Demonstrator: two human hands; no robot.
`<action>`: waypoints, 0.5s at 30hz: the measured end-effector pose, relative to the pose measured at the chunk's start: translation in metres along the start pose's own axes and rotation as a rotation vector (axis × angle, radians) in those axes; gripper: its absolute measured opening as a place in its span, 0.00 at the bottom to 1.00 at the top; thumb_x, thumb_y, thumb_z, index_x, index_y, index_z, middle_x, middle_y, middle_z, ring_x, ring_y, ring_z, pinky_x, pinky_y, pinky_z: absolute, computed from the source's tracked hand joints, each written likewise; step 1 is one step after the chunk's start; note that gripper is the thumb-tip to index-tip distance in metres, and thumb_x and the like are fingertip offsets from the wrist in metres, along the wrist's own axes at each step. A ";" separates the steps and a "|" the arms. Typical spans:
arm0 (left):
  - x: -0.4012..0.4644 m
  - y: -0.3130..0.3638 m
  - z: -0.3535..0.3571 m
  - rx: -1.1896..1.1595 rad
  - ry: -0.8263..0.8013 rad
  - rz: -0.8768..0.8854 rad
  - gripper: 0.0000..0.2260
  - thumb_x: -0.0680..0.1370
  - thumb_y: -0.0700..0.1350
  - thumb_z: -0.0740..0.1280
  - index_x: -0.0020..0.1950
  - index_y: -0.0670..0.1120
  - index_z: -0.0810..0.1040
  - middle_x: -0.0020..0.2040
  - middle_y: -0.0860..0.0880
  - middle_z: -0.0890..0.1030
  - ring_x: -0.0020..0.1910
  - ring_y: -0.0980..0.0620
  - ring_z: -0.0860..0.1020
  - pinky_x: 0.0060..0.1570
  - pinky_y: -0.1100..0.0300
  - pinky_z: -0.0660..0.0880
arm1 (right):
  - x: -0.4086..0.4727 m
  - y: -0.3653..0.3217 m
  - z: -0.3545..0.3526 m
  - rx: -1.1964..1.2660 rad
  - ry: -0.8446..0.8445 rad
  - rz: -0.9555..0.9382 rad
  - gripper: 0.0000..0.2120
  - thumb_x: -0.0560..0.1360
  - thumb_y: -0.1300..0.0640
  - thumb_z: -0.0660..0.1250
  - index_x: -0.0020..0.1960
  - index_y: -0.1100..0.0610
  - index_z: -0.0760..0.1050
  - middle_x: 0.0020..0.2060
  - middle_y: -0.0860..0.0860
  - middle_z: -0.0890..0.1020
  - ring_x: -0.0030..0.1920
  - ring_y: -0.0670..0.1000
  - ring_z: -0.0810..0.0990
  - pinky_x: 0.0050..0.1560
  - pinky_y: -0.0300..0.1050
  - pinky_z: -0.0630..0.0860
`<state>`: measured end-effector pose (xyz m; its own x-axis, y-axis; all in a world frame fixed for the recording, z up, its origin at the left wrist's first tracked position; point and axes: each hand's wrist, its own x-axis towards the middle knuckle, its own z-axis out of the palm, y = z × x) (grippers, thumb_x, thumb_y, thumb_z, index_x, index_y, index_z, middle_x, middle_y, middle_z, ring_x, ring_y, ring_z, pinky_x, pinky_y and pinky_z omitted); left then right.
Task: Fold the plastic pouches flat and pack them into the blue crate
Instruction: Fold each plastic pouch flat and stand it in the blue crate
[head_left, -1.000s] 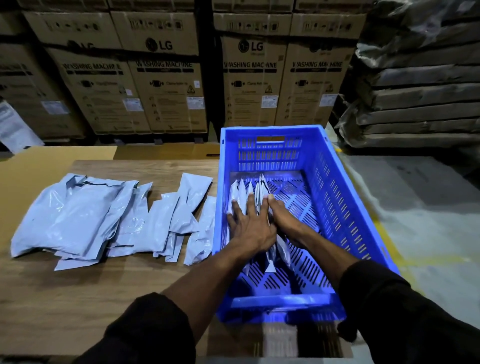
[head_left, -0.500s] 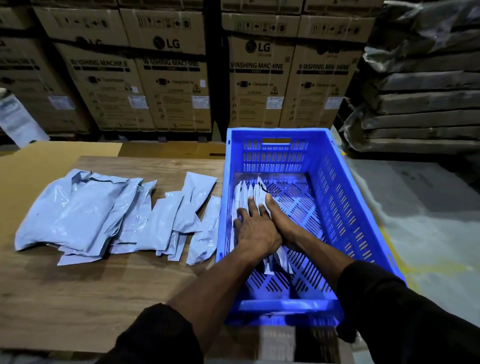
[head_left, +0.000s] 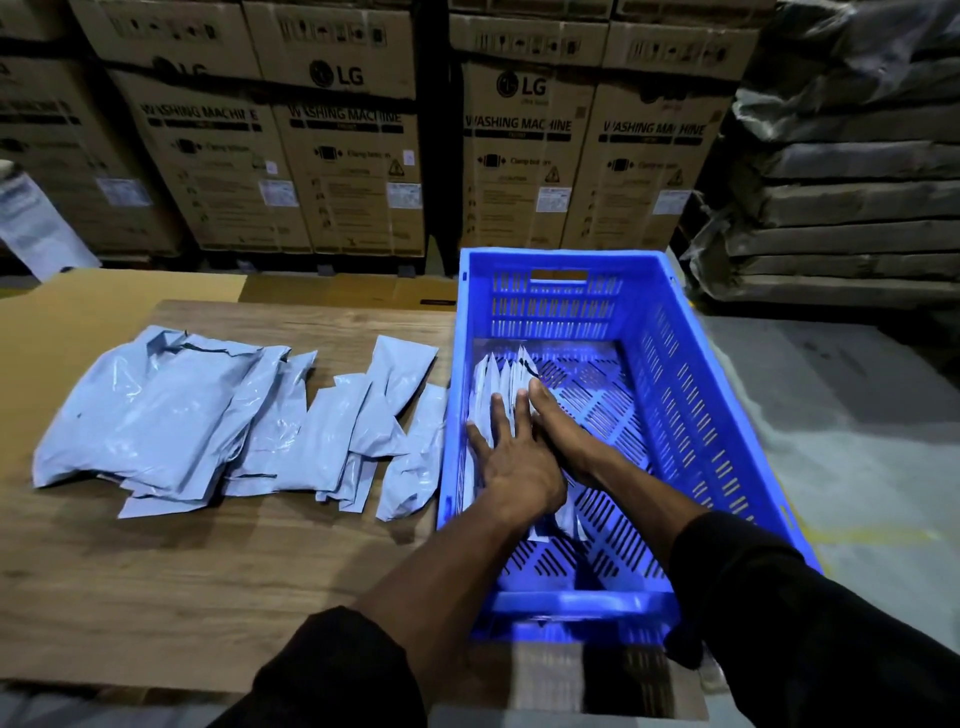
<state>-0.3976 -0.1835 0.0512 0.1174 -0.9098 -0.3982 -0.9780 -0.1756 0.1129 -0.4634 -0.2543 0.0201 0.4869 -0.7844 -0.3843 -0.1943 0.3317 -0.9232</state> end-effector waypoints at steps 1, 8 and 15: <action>-0.001 0.001 0.000 0.017 -0.001 0.000 0.41 0.80 0.50 0.61 0.83 0.46 0.36 0.80 0.46 0.29 0.76 0.42 0.24 0.69 0.26 0.32 | 0.003 0.002 0.000 -0.019 0.011 -0.021 0.58 0.62 0.16 0.58 0.81 0.44 0.46 0.81 0.43 0.48 0.79 0.44 0.51 0.80 0.54 0.49; -0.010 -0.003 -0.005 0.246 -0.034 0.009 0.50 0.77 0.67 0.64 0.82 0.39 0.41 0.80 0.36 0.32 0.76 0.39 0.25 0.69 0.27 0.31 | 0.020 0.007 -0.005 -0.112 -0.010 0.103 0.53 0.66 0.17 0.52 0.82 0.46 0.48 0.80 0.44 0.51 0.79 0.48 0.53 0.77 0.47 0.54; -0.007 -0.006 -0.004 0.348 -0.030 -0.044 0.49 0.79 0.65 0.63 0.81 0.35 0.41 0.81 0.34 0.35 0.77 0.38 0.27 0.71 0.30 0.28 | 0.010 -0.005 0.004 -0.338 0.045 0.023 0.37 0.80 0.31 0.43 0.82 0.51 0.45 0.80 0.46 0.43 0.79 0.49 0.35 0.78 0.55 0.33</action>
<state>-0.3918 -0.1773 0.0566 0.1605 -0.8920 -0.4225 -0.9730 -0.0711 -0.2196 -0.4541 -0.2619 0.0204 0.4421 -0.8037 -0.3981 -0.4794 0.1634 -0.8622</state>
